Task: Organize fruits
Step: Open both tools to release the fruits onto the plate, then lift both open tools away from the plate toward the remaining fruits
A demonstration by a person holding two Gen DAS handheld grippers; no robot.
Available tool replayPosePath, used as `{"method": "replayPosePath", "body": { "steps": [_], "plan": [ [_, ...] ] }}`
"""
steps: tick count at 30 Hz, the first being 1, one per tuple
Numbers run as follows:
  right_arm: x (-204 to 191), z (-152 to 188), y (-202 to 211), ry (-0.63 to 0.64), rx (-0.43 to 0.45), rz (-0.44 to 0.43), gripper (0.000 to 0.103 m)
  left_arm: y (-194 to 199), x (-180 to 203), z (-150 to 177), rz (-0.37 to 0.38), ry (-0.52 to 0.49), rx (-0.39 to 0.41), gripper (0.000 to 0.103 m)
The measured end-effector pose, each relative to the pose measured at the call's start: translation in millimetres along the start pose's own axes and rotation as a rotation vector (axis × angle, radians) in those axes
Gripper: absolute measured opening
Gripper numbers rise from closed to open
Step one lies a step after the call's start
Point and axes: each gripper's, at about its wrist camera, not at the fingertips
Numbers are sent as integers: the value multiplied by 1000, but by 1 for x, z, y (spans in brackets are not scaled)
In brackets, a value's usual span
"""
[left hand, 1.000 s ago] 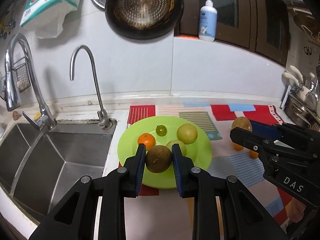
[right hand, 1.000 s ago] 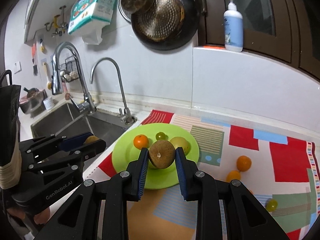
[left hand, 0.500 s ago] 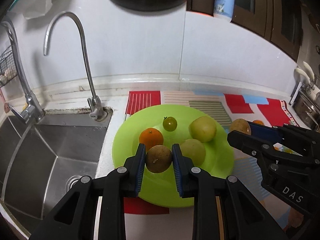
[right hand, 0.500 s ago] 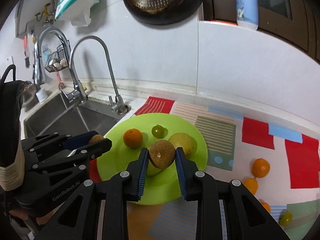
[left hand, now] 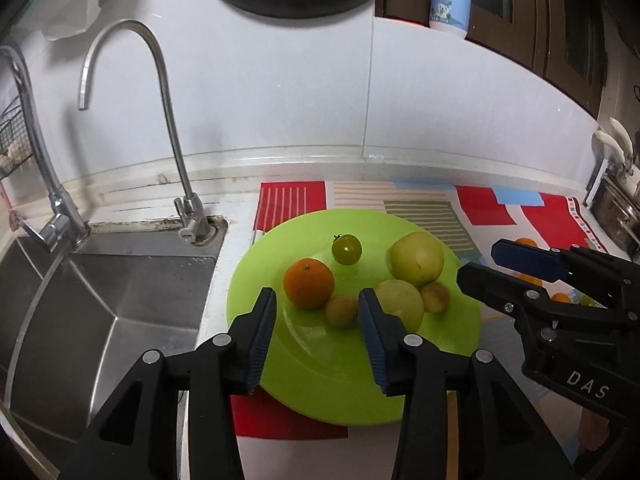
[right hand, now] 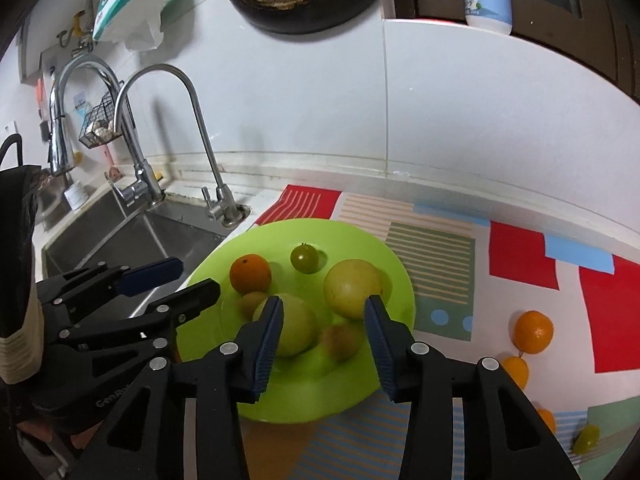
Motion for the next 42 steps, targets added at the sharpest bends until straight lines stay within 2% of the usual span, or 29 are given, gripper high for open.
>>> {"method": "replayPosePath", "body": {
  "steps": [5,7,11,13,19,28,42],
  "plan": [
    [-1,4,21,0,35,25,44,22,5,2,-15,-3,37,51],
    [0,6,30,-2,46,40,51,33,7,2,-19,-2,52,56],
    [4,12,52,-18,72,57,51,56,15,5,-31,0,89,63],
    [6,15,61,-29,84,63,57,65,19,6,-35,-2,103,67],
    [13,25,95,-54,131,94,64,91,32,13,-47,-15,139,77],
    [22,50,134,-61,170,140,65,122,58,27,-23,-29,180,85],
    [64,81,193,-83,223,242,65,144,125,33,39,-96,244,90]
  ]
}}
Point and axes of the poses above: each gripper's, at about its wrist camera, not at the fingertips, and y roughly against the way its jaws point, x to its right, z to its underside, and after that the axes turned 5 degrees about -x, right-handed
